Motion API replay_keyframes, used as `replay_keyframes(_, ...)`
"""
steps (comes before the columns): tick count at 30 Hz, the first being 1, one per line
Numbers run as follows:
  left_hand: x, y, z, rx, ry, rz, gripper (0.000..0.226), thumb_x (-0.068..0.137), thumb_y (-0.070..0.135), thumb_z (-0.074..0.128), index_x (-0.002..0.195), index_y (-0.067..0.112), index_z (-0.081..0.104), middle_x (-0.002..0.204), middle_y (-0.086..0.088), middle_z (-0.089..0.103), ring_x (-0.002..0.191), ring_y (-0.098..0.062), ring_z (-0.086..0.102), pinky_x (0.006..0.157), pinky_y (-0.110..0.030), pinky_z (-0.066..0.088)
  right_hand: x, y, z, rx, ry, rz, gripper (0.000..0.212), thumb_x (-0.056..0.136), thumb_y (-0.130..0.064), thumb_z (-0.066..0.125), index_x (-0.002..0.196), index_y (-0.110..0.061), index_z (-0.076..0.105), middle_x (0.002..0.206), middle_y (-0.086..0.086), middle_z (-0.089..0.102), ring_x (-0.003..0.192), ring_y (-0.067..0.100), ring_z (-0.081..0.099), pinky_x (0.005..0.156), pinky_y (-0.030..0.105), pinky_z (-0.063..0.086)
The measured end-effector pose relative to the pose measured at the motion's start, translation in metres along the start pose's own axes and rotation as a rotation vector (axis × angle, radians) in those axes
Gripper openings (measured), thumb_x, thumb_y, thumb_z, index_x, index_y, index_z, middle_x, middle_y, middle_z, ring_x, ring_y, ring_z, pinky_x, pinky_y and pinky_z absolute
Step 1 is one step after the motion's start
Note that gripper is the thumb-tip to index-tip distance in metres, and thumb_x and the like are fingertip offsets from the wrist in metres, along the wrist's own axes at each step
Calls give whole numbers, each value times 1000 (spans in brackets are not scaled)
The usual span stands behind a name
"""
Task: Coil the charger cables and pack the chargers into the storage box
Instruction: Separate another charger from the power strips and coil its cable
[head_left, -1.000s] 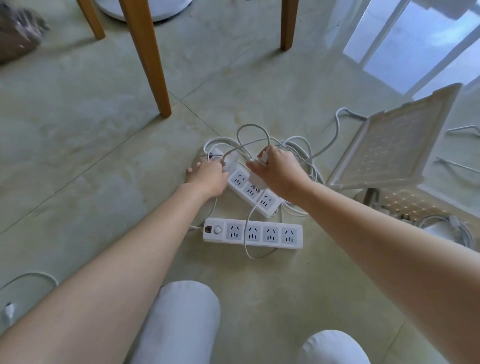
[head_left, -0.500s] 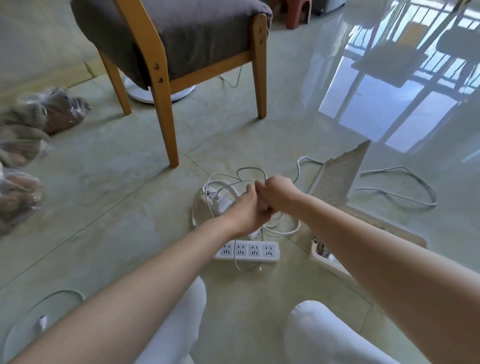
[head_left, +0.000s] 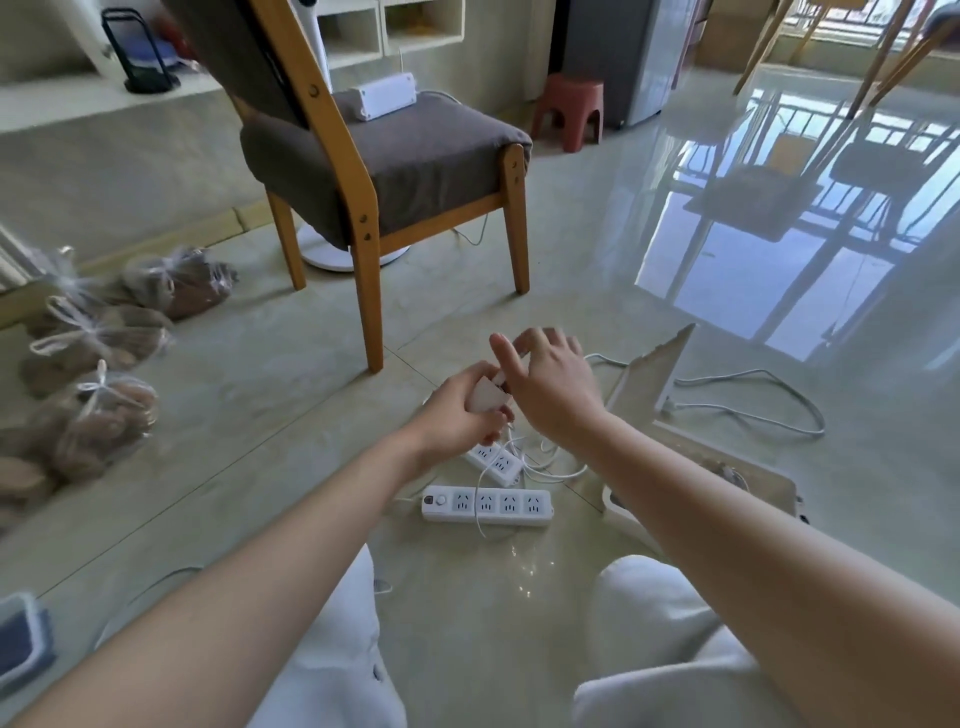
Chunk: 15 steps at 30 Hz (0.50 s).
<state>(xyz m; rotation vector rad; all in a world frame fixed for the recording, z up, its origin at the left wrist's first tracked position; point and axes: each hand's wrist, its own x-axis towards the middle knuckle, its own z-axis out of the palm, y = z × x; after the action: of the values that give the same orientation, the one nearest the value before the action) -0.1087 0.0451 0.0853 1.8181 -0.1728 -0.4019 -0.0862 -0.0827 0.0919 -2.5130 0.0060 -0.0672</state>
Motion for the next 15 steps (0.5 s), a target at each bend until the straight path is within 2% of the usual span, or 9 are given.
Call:
replay_keyframes(3, -26, -2, 2, -50, 31, 51, 25, 86, -5, 59, 101, 16, 56, 84, -3, 60, 72, -10, 56, 64, -20, 47, -26, -2, -5, 166, -174, -69, 44, 97, -49, 29, 88, -15, 54, 89, 4, 59, 90, 23, 55, 73, 29, 32)
replay_keyframes(7, -47, 9, -1, -273, 171, 116, 25, 87, -6, 58, 91, 19, 55, 81, 0, 60, 78, -12, 54, 70, -23, 47, -47, 2, -11, 181, -169, -110, 38, 100, -31, 34, 75, -12, 55, 80, 6, 63, 62, 14, 48, 62, 28, 35)
replay_keyframes(9, -54, 18, -2, -383, 204, 109, 24, 88, -5, 56, 92, 19, 55, 80, -1, 58, 76, -13, 54, 69, -22, 48, -52, 5, -14, 232, -197, -77, 34, 97, -24, 39, 67, -16, 53, 74, 0, 64, 60, 13, 50, 63, 31, 43)
replay_keyframes(12, -65, 26, 0, -631, 217, 82, 25, 89, -7, 53, 91, 18, 56, 79, -3, 55, 70, -14, 53, 72, -24, 48, -61, 4, -17, 360, -259, -45, 29, 95, -24, 45, 68, -23, 54, 65, -4, 62, 70, 23, 57, 81, 47, 50)
replay_keyframes(14, -70, 30, 3, -778, 241, 64, 22, 89, -4, 55, 91, 18, 58, 75, -2, 55, 66, -12, 55, 75, -25, 49, -69, 3, -20, 422, -303, -36, 30, 97, -23, 42, 70, -21, 54, 62, -2, 57, 64, 18, 55, 79, 44, 53)
replay_keyframes(15, -71, 31, 5, -828, 247, 54, 19, 89, -1, 56, 91, 17, 58, 73, -1, 54, 64, -12, 56, 75, -25, 51, -74, 3, -21, 427, -312, -22, 31, 98, -23, 40, 70, -19, 53, 59, -2, 52, 57, 16, 52, 70, 38, 53)
